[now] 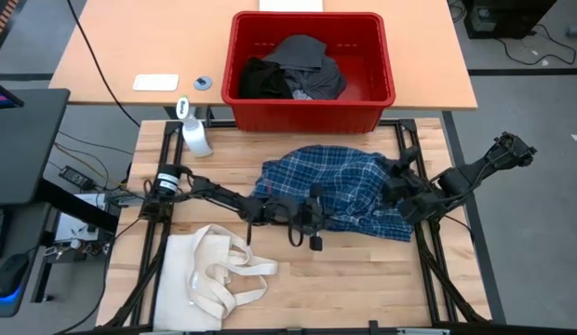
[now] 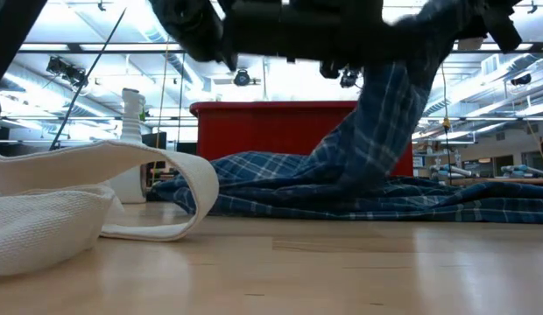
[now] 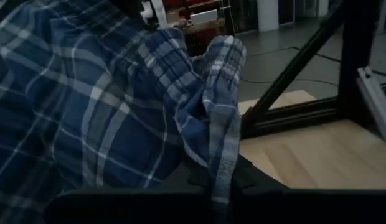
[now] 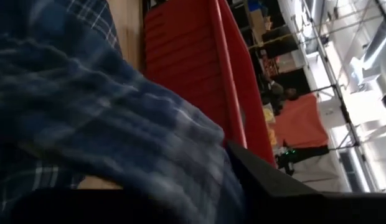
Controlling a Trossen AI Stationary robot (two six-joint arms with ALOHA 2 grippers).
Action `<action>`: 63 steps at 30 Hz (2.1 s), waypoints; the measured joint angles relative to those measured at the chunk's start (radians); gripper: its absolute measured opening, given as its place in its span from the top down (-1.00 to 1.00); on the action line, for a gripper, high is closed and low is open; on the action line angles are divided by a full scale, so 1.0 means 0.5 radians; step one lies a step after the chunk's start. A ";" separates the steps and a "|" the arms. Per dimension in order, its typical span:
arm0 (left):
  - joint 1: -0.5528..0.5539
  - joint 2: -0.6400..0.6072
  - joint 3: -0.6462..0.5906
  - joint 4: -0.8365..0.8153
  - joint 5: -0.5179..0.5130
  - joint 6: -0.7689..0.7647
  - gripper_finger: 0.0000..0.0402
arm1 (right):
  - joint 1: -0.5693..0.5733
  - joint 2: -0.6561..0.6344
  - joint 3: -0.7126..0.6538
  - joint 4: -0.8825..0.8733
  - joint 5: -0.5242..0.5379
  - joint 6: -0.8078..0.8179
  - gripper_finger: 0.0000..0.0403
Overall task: Fold Laundry from Bin
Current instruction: Fold the blue pants
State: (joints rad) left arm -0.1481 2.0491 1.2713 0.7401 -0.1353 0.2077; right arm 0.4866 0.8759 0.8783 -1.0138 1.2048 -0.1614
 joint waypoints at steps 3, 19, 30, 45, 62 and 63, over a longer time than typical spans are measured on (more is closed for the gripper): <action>0.029 0.049 -0.001 -0.013 0.135 0.004 0.73 | 0.000 0.002 0.000 -0.065 -0.009 0.120 0.47; 0.054 0.059 -0.003 -0.135 0.371 0.046 -0.24 | -0.029 -0.011 0.000 -0.163 -0.119 0.228 0.33; 0.115 -0.330 0.000 -1.431 0.101 0.201 -0.18 | -0.237 0.125 -0.001 -0.607 -0.462 0.540 -0.05; 0.455 -0.466 -0.009 -2.363 -0.063 0.126 -0.06 | -0.413 0.446 -0.002 -1.015 -0.844 0.752 -0.50; 0.628 -0.402 -0.283 -2.675 0.103 0.015 -0.05 | -0.425 0.526 -0.003 -1.116 -0.946 0.832 -0.35; 0.625 -0.416 -0.301 -2.699 0.102 -0.007 -0.05 | -0.425 0.527 -0.003 -1.115 -0.947 0.832 -0.34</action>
State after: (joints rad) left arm 0.1645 1.8412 1.1206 -0.6095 -0.0844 0.2042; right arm 0.2741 1.1393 0.8768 -1.5714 0.7315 0.2546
